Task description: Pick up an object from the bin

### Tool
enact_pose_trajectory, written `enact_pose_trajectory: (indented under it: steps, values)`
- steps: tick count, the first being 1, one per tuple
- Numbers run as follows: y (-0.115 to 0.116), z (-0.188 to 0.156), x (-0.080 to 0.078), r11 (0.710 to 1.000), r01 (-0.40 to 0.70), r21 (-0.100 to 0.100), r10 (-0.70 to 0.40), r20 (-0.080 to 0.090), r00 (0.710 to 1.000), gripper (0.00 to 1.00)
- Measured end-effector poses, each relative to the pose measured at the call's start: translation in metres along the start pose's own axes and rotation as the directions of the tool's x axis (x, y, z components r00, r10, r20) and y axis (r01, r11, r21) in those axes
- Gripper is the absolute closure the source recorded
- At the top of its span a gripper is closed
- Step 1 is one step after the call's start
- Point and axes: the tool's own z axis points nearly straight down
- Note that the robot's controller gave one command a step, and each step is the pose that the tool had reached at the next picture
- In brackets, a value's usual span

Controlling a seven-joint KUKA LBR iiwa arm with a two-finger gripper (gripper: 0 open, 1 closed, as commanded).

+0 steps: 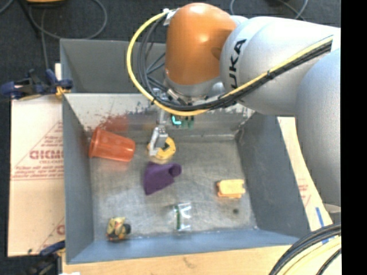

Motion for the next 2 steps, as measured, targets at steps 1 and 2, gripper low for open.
enact_pose_trajectory:
  steps: [1, 2]
  values:
    - [-0.0004, -0.0045, -0.0016, 1.000, -0.002, -0.001, 0.002, 0.008, 1.000, 0.00]
    - [-0.0011, 0.0007, -0.0020, 1.000, 0.009, -0.002, -0.008, 0.014, 1.000, 0.00]
